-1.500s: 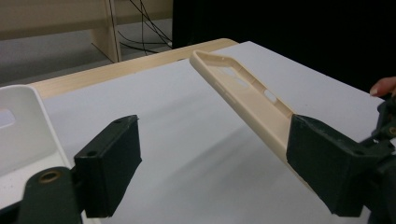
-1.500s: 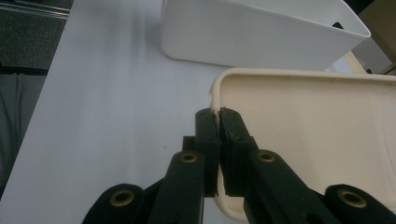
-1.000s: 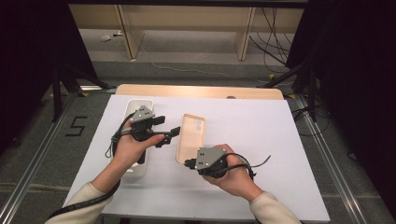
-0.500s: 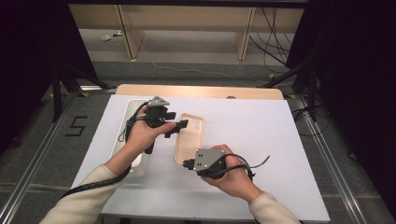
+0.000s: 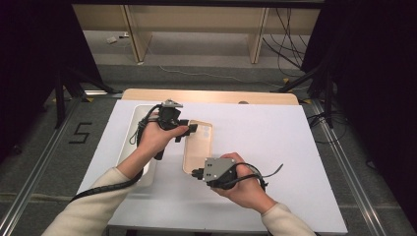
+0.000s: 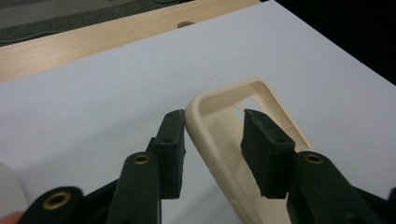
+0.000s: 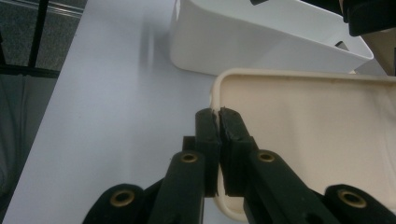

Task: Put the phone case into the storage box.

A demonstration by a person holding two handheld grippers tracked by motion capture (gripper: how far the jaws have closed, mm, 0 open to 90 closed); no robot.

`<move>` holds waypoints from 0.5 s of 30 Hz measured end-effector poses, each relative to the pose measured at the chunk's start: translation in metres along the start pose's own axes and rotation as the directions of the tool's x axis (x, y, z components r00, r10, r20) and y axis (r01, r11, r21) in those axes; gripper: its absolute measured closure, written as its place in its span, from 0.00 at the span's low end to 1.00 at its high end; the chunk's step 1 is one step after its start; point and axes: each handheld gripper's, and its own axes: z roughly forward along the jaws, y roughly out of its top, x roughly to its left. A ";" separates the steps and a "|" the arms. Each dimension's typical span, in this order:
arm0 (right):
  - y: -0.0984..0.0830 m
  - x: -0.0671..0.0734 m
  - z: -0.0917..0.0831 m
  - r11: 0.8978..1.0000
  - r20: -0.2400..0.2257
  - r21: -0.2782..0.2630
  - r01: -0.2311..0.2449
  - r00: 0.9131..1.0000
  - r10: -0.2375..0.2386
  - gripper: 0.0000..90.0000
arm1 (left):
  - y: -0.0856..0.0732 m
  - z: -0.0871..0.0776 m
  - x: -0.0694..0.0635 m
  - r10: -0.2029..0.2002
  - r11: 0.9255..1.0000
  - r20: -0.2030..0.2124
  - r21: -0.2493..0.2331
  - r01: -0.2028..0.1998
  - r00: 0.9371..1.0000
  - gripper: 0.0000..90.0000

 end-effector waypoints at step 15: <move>-0.001 0.002 0.006 1.000 -0.011 0.011 0.011 1.000 -0.011 0.98 | 0.003 -0.008 -0.003 -0.012 1.000 0.008 -0.019 0.013 1.000 0.81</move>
